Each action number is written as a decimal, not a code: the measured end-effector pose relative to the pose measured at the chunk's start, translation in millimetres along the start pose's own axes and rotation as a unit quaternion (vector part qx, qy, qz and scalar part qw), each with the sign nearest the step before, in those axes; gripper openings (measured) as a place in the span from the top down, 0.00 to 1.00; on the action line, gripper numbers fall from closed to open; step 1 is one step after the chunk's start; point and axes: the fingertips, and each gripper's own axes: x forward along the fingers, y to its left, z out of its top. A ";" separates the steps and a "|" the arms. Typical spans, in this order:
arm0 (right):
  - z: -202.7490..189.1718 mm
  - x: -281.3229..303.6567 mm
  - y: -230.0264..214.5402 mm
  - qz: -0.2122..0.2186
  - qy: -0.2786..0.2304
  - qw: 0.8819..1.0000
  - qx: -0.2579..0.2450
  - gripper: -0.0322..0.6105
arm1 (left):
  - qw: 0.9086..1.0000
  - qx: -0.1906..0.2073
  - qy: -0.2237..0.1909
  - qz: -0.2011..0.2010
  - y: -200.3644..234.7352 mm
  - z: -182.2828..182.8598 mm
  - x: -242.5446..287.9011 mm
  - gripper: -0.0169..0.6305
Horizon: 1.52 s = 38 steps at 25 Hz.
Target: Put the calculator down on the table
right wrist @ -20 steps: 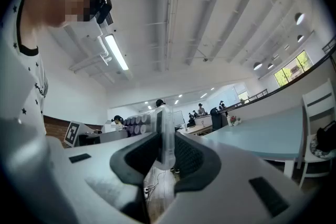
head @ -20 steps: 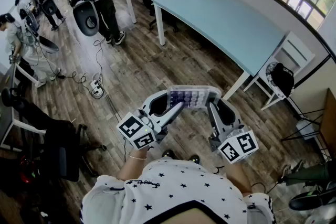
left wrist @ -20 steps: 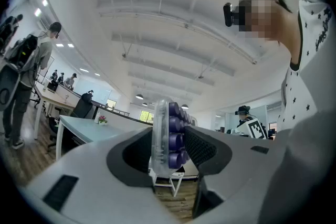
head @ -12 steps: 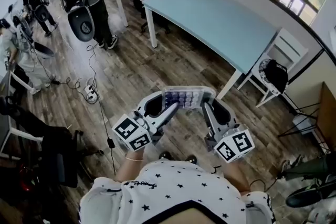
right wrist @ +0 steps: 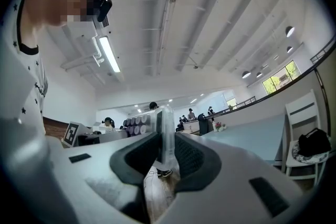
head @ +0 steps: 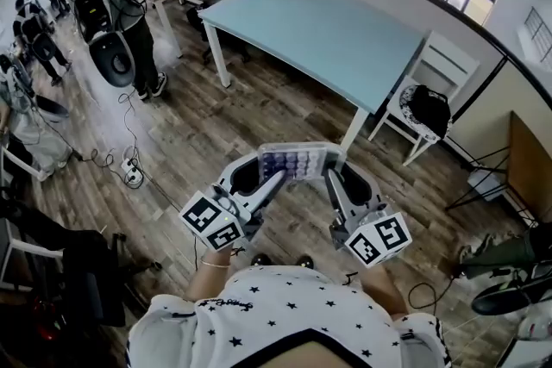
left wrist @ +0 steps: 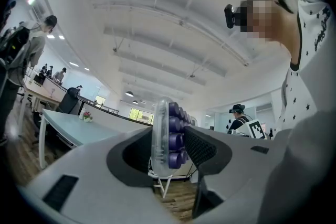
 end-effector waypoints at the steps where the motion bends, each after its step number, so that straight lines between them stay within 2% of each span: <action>1: 1.5 -4.7 -5.2 -0.004 -0.001 1.000 0.000 0.81 | 1.000 -0.001 0.001 -0.004 -3.4 -2.1 5.9 0.68; 11: 14.9 -42.4 -38.4 -0.019 -0.014 1.000 0.009 0.81 | 1.000 0.004 0.006 -0.015 -37.0 -12.9 43.3 0.68; 19: 13.0 -48.7 -34.2 0.004 -0.024 1.000 0.017 0.81 | 1.000 0.014 0.005 0.009 -47.3 -14.4 35.5 0.68; 26: 6.7 -53.8 -42.0 -0.006 -0.017 0.999 0.027 0.81 | 1.000 0.005 0.014 0.005 -48.3 -23.4 41.4 0.68; 38: 22.6 -33.6 -82.9 -0.061 -0.025 0.998 -0.001 0.81 | 0.998 -0.002 0.003 -0.060 -18.2 -18.2 93.0 0.68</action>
